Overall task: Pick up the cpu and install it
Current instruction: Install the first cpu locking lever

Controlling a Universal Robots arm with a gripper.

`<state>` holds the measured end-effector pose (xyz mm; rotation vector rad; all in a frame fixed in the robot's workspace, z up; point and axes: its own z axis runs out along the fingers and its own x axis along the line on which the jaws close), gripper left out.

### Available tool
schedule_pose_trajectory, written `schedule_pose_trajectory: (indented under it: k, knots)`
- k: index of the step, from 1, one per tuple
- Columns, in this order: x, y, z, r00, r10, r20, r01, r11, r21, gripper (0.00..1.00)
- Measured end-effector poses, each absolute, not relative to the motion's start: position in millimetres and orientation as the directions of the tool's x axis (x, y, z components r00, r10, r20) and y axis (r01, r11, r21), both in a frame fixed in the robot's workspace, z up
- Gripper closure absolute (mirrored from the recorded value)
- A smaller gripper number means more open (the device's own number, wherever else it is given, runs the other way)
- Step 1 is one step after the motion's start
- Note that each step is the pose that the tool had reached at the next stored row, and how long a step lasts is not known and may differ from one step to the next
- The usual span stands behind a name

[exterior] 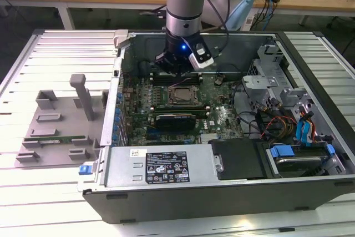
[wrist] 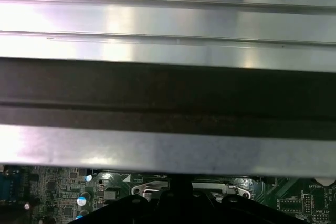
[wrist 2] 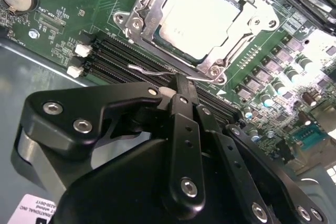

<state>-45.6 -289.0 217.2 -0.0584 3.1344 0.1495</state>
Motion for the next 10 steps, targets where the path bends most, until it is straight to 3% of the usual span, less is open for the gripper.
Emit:
schedule_pose_trajectory:
  k: [10]
  knots:
    - [-37.9,-289.0,211.6,-0.999,-0.037,-0.005,-0.037,0.995,0.095,0.89]
